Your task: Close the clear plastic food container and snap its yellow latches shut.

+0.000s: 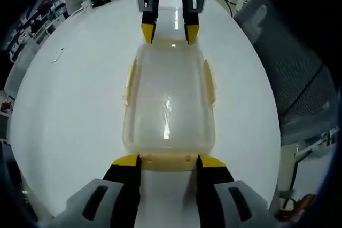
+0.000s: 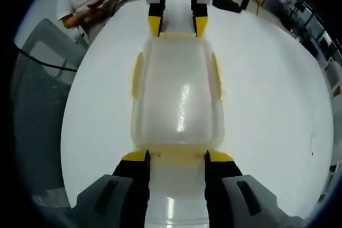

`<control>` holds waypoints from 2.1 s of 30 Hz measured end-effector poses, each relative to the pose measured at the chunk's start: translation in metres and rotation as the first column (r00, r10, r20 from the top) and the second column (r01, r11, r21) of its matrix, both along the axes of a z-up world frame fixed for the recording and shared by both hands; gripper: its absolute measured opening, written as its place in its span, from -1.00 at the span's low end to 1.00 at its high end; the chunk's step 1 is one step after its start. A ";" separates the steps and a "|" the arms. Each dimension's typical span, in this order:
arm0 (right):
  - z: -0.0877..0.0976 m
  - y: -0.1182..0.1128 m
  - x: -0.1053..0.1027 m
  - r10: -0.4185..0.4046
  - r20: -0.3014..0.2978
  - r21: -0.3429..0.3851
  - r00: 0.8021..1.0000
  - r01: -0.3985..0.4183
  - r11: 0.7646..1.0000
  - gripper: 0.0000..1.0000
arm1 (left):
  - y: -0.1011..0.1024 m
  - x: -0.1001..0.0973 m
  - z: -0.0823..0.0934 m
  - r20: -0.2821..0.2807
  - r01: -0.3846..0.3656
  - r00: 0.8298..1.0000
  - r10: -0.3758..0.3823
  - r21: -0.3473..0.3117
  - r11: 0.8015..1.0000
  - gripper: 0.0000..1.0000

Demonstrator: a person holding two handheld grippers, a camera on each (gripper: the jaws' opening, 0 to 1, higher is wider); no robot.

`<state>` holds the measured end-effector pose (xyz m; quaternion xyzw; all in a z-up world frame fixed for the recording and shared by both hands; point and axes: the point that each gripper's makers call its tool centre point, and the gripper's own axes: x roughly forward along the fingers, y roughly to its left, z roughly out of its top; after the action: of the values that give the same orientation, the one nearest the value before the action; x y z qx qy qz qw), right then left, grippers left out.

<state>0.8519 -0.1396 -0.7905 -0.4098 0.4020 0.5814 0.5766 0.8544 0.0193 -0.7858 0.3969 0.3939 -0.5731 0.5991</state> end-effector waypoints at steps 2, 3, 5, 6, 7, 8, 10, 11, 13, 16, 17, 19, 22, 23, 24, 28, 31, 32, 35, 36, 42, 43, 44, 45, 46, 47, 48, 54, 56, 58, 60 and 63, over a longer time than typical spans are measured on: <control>-0.001 0.000 0.000 0.001 0.000 0.001 1.000 -0.001 1.000 -0.28 | 0.000 0.000 0.000 -0.002 -0.005 1.000 0.005 -0.002 1.000 -0.34; -0.001 0.001 0.000 0.004 0.000 0.002 1.000 -0.004 1.000 -0.28 | 0.000 0.000 0.000 -0.003 -0.009 1.000 0.009 -0.003 1.000 -0.35; 0.000 0.000 0.000 0.003 -0.001 0.009 1.000 -0.003 1.000 -0.29 | 0.001 0.000 0.000 -0.004 -0.012 1.000 0.012 -0.003 1.000 -0.36; 0.000 0.001 0.000 0.003 -0.001 0.012 1.000 -0.003 1.000 -0.30 | 0.001 0.000 0.000 -0.004 -0.013 1.000 0.013 -0.004 1.000 -0.37; 0.000 0.001 0.000 0.005 0.000 0.012 1.000 -0.005 1.000 -0.30 | 0.001 0.000 0.000 -0.005 -0.015 1.000 0.015 -0.007 1.000 -0.37; 0.000 0.001 0.000 0.007 0.000 0.012 1.000 -0.007 1.000 -0.30 | 0.001 0.000 0.000 -0.005 -0.014 1.000 0.014 -0.007 1.000 -0.37; -0.001 0.001 0.000 0.008 0.001 0.011 1.000 -0.008 1.000 -0.31 | 0.000 -0.001 0.001 -0.003 -0.012 1.000 0.012 -0.005 1.000 -0.37; -0.001 0.001 0.000 0.010 0.001 0.009 1.000 -0.010 1.000 -0.31 | 0.000 -0.001 0.001 -0.002 -0.012 1.000 0.012 -0.003 1.000 -0.37; 0.000 0.001 0.000 0.011 0.001 0.006 1.000 -0.011 1.000 -0.32 | 0.000 -0.001 0.001 -0.001 -0.013 1.000 0.013 -0.001 1.000 -0.37; 0.001 0.000 -0.002 0.018 0.001 0.005 1.000 -0.018 1.000 -0.32 | 0.001 -0.001 0.001 -0.002 -0.007 1.000 0.007 0.003 1.000 -0.37; 0.002 0.000 -0.002 0.019 0.001 0.009 1.000 -0.019 1.000 -0.32 | 0.001 -0.001 0.000 -0.001 -0.007 1.000 0.007 0.004 1.000 -0.37; 0.006 0.001 -0.002 0.012 -0.007 0.021 1.000 -0.012 1.000 -0.32 | 0.002 -0.001 0.000 -0.001 -0.010 1.000 0.010 0.007 1.000 -0.37; 0.009 0.002 -0.004 0.021 -0.003 0.025 1.000 -0.020 0.999 -0.32 | 0.003 -0.003 0.000 -0.005 -0.007 1.000 0.007 0.011 1.000 -0.37; 0.010 0.002 -0.004 0.023 -0.002 0.026 1.000 -0.023 0.999 -0.32 | 0.004 -0.003 0.001 -0.006 -0.008 1.000 0.008 0.012 1.000 -0.37; 0.010 0.002 -0.005 0.024 -0.002 0.026 1.000 -0.024 0.999 -0.32 | 0.004 -0.004 0.002 -0.004 -0.008 1.000 0.008 0.012 1.000 -0.37; 0.014 0.003 -0.008 0.032 0.000 0.028 1.000 -0.032 0.999 -0.32 | 0.005 -0.007 0.007 -0.002 -0.011 1.000 0.011 0.012 1.000 -0.37; 0.018 0.003 -0.010 0.036 0.002 0.033 0.999 -0.036 0.999 -0.32 | 0.007 -0.009 0.011 0.001 -0.016 1.000 0.016 0.011 1.000 -0.37; 0.020 0.003 -0.010 0.037 0.001 0.035 0.999 -0.037 0.999 -0.32 | 0.007 -0.010 0.012 0.001 -0.018 1.000 0.018 0.011 1.000 -0.37; 0.025 0.003 -0.012 0.042 0.006 0.040 0.999 -0.043 0.998 -0.32 | 0.006 -0.013 0.017 0.004 -0.024 1.000 0.024 0.009 1.000 -0.37; 0.027 0.003 -0.012 0.043 0.007 0.042 0.999 -0.044 0.998 -0.32 | 0.006 -0.013 0.018 0.006 -0.026 1.000 0.026 0.009 1.000 -0.37; 0.040 0.005 -0.014 0.047 0.009 0.065 0.999 -0.047 0.997 -0.32 | 0.008 -0.016 0.030 0.020 -0.031 0.999 0.031 0.012 0.999 -0.37; 0.042 0.004 -0.014 0.048 0.009 0.067 0.999 -0.049 0.997 -0.32 | 0.007 -0.016 0.032 0.018 -0.037 0.999 0.037 0.005 0.999 -0.37; 0.044 0.004 -0.015 0.048 0.007 0.072 0.999 -0.048 0.996 -0.32 | 0.007 -0.017 0.035 0.020 -0.039 0.999 0.039 0.000 0.999 -0.37; 0.046 0.005 -0.015 0.048 0.006 0.077 0.999 -0.048 0.996 -0.32 | 0.007 -0.017 0.036 0.020 -0.039 0.999 0.039 0.000 0.999 -0.37; 0.048 0.005 -0.015 0.047 0.004 0.080 0.999 -0.047 0.996 -0.32 | 0.007 -0.018 0.038 0.022 -0.040 0.999 0.040 0.000 0.999 -0.37; 0.050 0.005 -0.016 0.048 0.006 0.083 0.999 -0.049 0.995 -0.32 | 0.007 -0.018 0.039 0.023 -0.040 0.999 0.040 0.000 0.999 -0.37; 0.051 0.004 -0.017 0.049 0.007 0.084 0.999 -0.049 0.995 -0.32 | 0.007 -0.018 0.042 0.024 -0.041 0.999 0.041 0.000 0.999 -0.37; 0.060 0.000 -0.021 0.054 0.005 0.088 0.999 -0.054 0.995 -0.32 | 0.001 -0.023 0.051 0.020 -0.041 0.999 0.041 -0.002 0.999 -0.37; 0.063 -0.004 -0.022 0.060 0.009 0.085 0.998 -0.060 0.995 -0.32 | -0.002 -0.025 0.055 0.014 -0.044 0.999 0.044 -0.010 0.999 -0.37; 0.067 -0.008 -0.023 0.061 0.007 0.088 0.998 -0.061 0.994 -0.32 | -0.006 -0.027 0.059 0.014 -0.041 0.999 0.041 -0.015 0.999 -0.37; 0.069 -0.012 -0.023 0.061 0.007 0.089 0.998 -0.061 0.994 -0.32 | -0.010 -0.027 0.063 0.016 -0.042 0.999 0.043 -0.019 0.999 -0.37; 0.074 -0.018 -0.024 0.061 0.008 0.090 0.998 -0.061 0.994 -0.32 | -0.015 -0.027 0.067 0.018 -0.042 0.999 0.043 -0.021 0.999 -0.37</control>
<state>0.8278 -0.1571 -0.7167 -0.3972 0.3611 0.6150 0.5776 0.8271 0.0041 -0.7187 0.3873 0.3908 -0.5607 0.6188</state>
